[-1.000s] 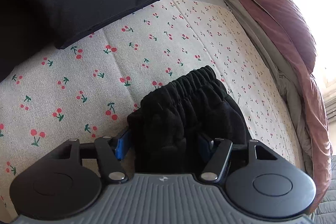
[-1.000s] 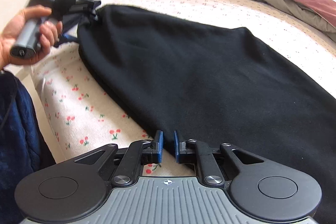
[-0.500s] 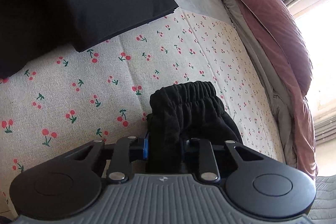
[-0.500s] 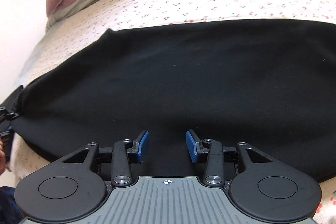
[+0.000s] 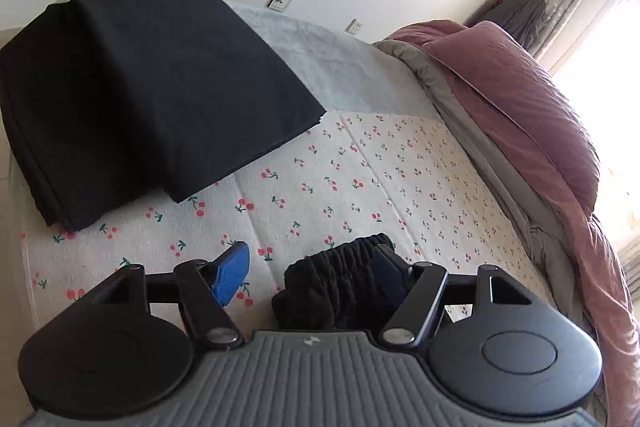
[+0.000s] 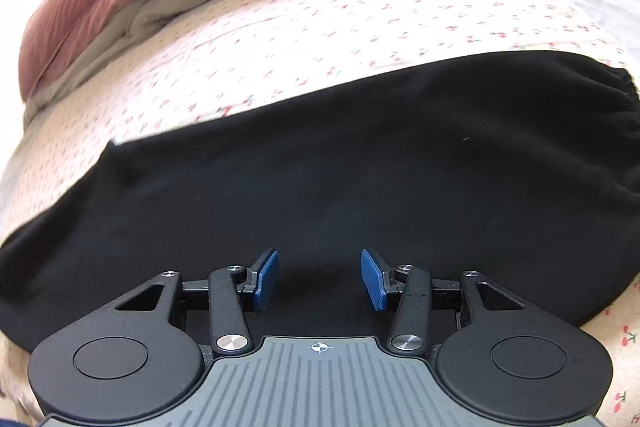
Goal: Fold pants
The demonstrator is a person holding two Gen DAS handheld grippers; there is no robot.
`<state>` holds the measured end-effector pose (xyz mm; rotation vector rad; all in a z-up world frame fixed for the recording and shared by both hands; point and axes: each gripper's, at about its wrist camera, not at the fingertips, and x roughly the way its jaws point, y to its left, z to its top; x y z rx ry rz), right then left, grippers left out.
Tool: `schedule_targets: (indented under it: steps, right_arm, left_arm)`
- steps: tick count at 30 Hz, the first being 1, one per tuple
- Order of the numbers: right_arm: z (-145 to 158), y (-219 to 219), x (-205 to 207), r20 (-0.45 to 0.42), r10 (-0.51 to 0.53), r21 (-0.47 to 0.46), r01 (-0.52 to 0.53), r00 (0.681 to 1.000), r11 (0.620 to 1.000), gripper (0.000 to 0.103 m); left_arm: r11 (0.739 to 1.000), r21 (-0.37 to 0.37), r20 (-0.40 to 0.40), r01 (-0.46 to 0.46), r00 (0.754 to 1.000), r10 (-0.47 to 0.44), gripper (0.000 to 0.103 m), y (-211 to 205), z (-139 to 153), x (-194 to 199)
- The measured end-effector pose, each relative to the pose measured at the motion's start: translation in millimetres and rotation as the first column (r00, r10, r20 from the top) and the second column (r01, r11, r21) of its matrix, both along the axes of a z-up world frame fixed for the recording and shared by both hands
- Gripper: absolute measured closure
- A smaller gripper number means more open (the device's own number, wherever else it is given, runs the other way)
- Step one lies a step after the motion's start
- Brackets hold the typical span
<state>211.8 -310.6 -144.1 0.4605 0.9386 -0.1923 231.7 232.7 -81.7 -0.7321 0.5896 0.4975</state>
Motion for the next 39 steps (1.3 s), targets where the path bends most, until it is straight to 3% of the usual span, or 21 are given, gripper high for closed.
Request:
schedule_targets:
  steps: [3,6,8,11,15,17,19,20,23,24,25,27,30,33,35,37,39]
  right_arm:
    - [1.1,-33.4,-9.3,-0.005,-0.087,-0.026,0.087,0.996,0.996,0.054]
    - [-4.7,-61.2,-14.1,-0.036,-0.127,-0.055,0.125,0.991,0.991,0.054]
    - [-8.9,-79.2,-19.2,-0.056,-0.156,-0.082,0.151,0.986,0.985,0.054]
    - [-14.8,-108.9,-30.7,-0.077,-0.208,-0.106,0.199,0.975,0.974,0.054]
    - [-12.9,-144.7,-63.2,-0.037,-0.358,-0.061,0.355,0.933,0.933,0.056]
    - [-5.3,-146.9,-72.3,-0.018,-0.433,-0.176,0.423,0.901,0.889,0.055]
    - [-2.1,-148.1,-76.3,-0.009,-0.465,-0.246,0.449,0.885,0.859,0.054]
    - [-2.5,-153.6,-79.7,-0.013,-0.478,-0.222,0.464,0.878,0.858,0.054]
    - [-10.0,-171.4,-95.6,-0.028,-0.498,0.053,0.499,0.867,0.865,0.048]
    - [-16.1,-178.6,-98.1,-0.033,-0.512,0.174,0.51,0.858,0.843,0.048]
    - [-17.2,-180.9,-103.8,-0.036,-0.529,0.226,0.523,0.848,0.822,0.048]
    - [-14.5,-179.8,-108.1,-0.027,-0.555,0.217,0.546,0.832,0.809,0.048]
    - [-8.9,-171.2,-103.8,-0.002,-0.536,0.2,0.526,0.844,0.827,0.046]
    - [-8.5,-162.5,-94.7,0.007,-0.503,0.195,0.492,0.864,0.848,0.046]
    - [-9.0,-157.8,-88.0,0.002,-0.502,0.162,0.496,0.865,0.853,0.046]
    - [-13.5,-159.8,-85.1,-0.004,-0.535,0.175,0.528,0.845,0.831,0.046]
    - [-21.3,-166.1,-85.6,-0.021,-0.588,0.23,0.577,0.808,0.784,0.046]
  left_arm:
    - [0.99,0.073,-0.015,0.122,0.993,-0.121,0.041,-30.9,2.7,12.1]
    - [0.957,0.129,-0.028,0.259,0.966,-0.258,0.041,-66.0,3.9,21.3]
    - [0.916,0.13,-0.036,0.38,0.925,-0.378,0.04,-91.2,1.5,26.6]
    - [0.818,0.097,-0.096,0.567,0.823,-0.56,0.036,-130.1,-10.4,34.7]
    - [0.761,0.047,-0.163,0.647,0.757,-0.633,0.036,-171.1,-37.1,42.8]
    - [0.734,0.05,-0.229,0.678,0.723,-0.652,0.036,-188.0,-53.2,46.7]
    - [0.71,0.143,-0.293,0.69,0.715,-0.635,0.034,-201.0,-61.1,46.5]
    - [0.699,0.176,-0.311,0.693,0.713,-0.629,0.034,-204.8,-61.2,46.0]
    - [0.726,0.178,-0.289,0.664,0.741,-0.606,0.034,-197.0,-57.0,44.8]
    - [0.737,0.165,-0.272,0.655,0.749,-0.605,0.033,-192.9,-55.6,45.0]
    - [0.744,0.151,-0.252,0.651,0.753,-0.608,0.033,-189.8,-54.1,44.5]
    - [0.741,0.135,-0.226,0.658,0.748,-0.624,0.032,-188.1,-51.8,45.8]
    - [0.738,0.156,-0.234,0.657,0.75,-0.618,0.031,-193.2,-54.3,51.1]
    - [0.713,0.182,-0.243,0.677,0.734,-0.635,0.029,-204.6,-57.7,56.8]
    - [0.676,0.242,-0.254,0.696,0.718,-0.648,0.029,-221.7,-56.4,57.4]
    - [0.63,0.283,-0.255,0.723,0.69,-0.677,0.029,-233.4,-56.8,54.4]
    - [0.595,0.288,-0.261,0.75,0.659,-0.705,0.029,-242.1,-59.0,53.8]
